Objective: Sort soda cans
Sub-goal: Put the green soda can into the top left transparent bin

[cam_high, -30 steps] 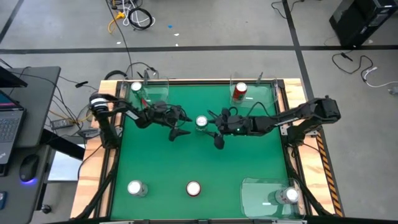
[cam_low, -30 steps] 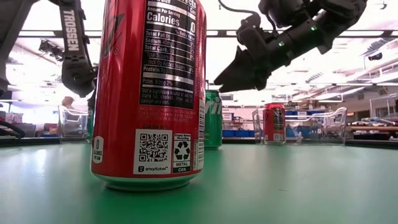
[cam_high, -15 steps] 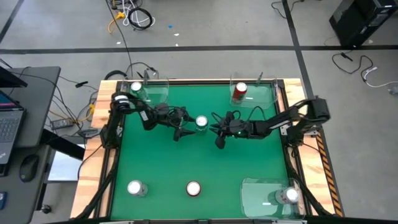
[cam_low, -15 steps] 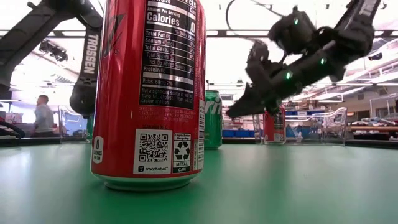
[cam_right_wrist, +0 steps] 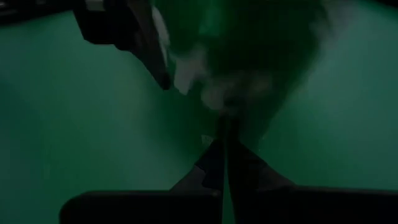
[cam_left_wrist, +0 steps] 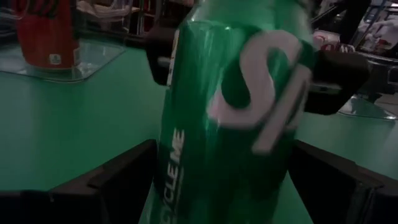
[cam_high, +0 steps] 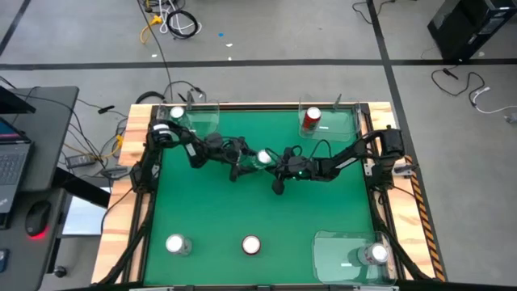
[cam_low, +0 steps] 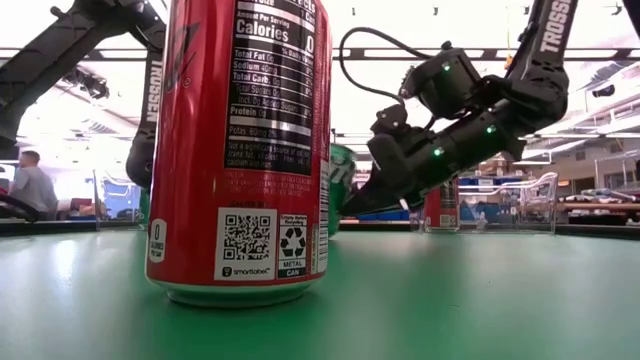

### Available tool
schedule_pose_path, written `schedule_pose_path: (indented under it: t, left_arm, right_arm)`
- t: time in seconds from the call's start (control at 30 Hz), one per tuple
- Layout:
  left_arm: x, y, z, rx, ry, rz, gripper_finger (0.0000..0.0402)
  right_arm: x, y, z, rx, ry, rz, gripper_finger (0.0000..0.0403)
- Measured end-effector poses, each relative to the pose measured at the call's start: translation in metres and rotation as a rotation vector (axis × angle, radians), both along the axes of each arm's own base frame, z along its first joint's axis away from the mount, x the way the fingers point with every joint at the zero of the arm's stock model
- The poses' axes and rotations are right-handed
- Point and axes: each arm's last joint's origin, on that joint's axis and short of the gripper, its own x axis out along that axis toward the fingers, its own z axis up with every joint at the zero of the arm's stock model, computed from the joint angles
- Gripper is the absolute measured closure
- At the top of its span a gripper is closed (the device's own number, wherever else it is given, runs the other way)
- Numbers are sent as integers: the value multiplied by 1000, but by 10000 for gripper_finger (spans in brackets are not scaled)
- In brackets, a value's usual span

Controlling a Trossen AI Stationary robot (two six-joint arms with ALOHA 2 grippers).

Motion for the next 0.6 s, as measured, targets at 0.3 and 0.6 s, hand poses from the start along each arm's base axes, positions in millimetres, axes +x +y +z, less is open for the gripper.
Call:
schedule_pose_path:
  t: [0.3,0.6]
  left_arm:
    - [6,-3,-4,-13,53,-16,50]
    - [8,-8,-4,-9,52,-14,52]
  right_arm:
    - [3,-5,6,-2,-52,-11,395]
    - [7,-5,10,-12,-61,9,395]
